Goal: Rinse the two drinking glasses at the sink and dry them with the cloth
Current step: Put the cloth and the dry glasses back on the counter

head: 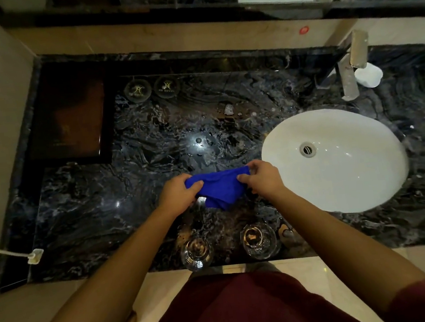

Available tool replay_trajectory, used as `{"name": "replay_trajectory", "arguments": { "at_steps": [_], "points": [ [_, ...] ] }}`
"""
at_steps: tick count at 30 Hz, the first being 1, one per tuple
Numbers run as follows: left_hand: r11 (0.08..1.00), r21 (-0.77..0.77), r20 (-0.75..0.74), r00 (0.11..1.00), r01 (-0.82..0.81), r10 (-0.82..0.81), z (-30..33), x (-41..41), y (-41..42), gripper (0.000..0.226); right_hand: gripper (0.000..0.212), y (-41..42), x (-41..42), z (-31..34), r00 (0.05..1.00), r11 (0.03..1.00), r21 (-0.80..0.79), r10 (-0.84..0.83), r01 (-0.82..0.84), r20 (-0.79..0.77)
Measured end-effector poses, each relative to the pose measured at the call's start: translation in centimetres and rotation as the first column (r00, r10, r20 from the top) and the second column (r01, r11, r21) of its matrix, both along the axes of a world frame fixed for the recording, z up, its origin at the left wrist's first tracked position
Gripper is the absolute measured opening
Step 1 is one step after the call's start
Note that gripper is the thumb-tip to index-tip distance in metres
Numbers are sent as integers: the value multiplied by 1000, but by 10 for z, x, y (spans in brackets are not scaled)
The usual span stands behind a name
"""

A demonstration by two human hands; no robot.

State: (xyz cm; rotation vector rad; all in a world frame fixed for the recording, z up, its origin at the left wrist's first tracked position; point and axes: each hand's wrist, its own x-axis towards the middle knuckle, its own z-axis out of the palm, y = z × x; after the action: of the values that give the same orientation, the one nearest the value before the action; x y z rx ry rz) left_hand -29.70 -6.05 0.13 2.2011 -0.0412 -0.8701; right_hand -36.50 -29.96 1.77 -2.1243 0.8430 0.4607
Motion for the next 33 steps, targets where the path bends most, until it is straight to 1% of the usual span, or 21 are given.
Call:
{"name": "replay_trajectory", "arguments": {
  "at_steps": [1, 2, 4, 7, 9, 12, 15, 18, 20, 23, 25, 27, 30, 31, 33],
  "points": [
    [999, 37, 25, 1000, 16, -17, 0, 0, 0, 50, 42, 0, 0, 0, 1000, 1000, -21, 19, -19, -3],
    [996, 80, 51, 998, 28, -32, 3, 1, 0, 52, 42, 1, 1, 1, 999, 998, -45, 40, -40, -11],
    [983, 179, 115, 992, 39, -60, 6, 2, -2, 46, 44, 0, 2, 1, 997, 992, -94, 76, -78, -29],
    [962, 266, 160, 982, 55, -101, 6, 4, -1, 43, 46, -1, 3, 0, 994, 983, -152, 99, -104, -42],
    [943, 324, 189, 971, 83, -150, 6, 5, 1, 41, 44, -1, 2, -1, 994, 979, -173, 99, -105, -45],
    [897, 430, 225, 949, 105, -219, 10, 7, 2, 44, 41, -3, 2, 1, 997, 975, -208, 74, -80, -38],
    [867, 491, 250, 938, 91, -240, 12, 12, 7, 44, 40, -8, 2, 8, 997, 970, -230, 70, -73, -23],
    [893, 443, 283, 934, 76, -220, 16, 16, 15, 40, 36, -12, 0, 21, 998, 975, -217, 53, -43, 40],
    [924, 378, 322, 926, 64, -196, 20, 19, 21, 41, 34, -14, -4, 33, 992, 980, -193, 66, -44, 111],
    [976, 186, 380, 908, 111, -176, 29, 17, 33, 46, 39, -16, -18, 53, 964, 981, -164, 136, -99, 230],
    [981, 84, 436, 879, 173, -193, 37, 9, 45, 46, 42, -18, -33, 64, 935, 971, -183, 205, -156, 290],
    [978, 28, 494, 847, 208, -194, 47, -3, 55, 48, 48, -24, -54, 68, 896, 929, -291, 317, -228, 312],
    [979, 56, 568, 799, 198, -194, 57, -30, 74, 54, 56, -35, -87, 63, 821, 803, -509, 496, -310, 282],
    [979, 83, 596, 778, 186, -199, 59, -41, 81, 54, 56, -39, -98, 59, 797, 773, -544, 535, -326, 281],
    [978, 132, 654, 727, 163, -209, 61, -67, 92, 54, 55, -44, -117, 53, 760, 749, -562, 578, -350, 296]
  ]
}}
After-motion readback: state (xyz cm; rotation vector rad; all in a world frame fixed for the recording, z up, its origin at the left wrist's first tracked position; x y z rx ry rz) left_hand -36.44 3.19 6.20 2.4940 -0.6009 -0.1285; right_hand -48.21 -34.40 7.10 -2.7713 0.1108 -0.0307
